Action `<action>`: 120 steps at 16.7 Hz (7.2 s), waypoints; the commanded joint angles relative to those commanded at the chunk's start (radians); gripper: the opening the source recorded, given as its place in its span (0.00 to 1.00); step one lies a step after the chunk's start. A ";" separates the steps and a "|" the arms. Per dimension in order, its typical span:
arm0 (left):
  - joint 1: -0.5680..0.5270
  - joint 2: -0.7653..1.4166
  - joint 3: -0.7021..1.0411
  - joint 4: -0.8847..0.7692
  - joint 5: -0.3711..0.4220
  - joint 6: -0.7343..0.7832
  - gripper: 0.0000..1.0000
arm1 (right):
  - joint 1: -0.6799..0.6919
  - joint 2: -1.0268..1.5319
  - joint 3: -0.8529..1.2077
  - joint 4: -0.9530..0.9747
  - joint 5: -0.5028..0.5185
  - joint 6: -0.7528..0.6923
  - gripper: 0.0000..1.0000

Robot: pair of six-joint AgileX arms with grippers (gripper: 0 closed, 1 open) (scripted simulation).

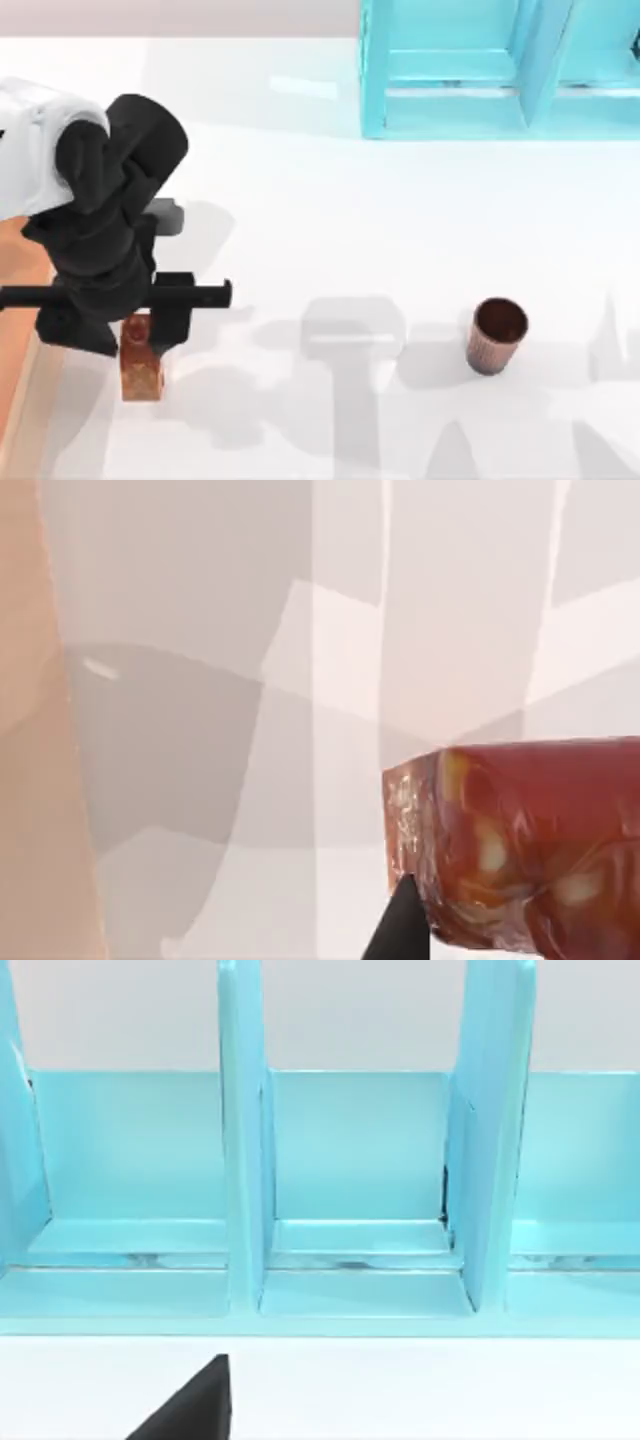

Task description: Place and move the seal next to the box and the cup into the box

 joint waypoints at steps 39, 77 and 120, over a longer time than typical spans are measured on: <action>-0.154 0.161 0.571 -0.433 -0.054 -0.151 1.00 | 0.000 0.000 0.000 0.000 0.000 0.000 1.00; -0.671 0.918 1.240 -0.177 -0.254 -0.643 0.70 | 0.000 0.000 0.000 0.000 0.000 0.000 1.00; -0.318 0.361 0.724 -0.247 -0.194 -0.291 0.00 | 0.000 0.000 0.000 0.000 0.000 0.000 1.00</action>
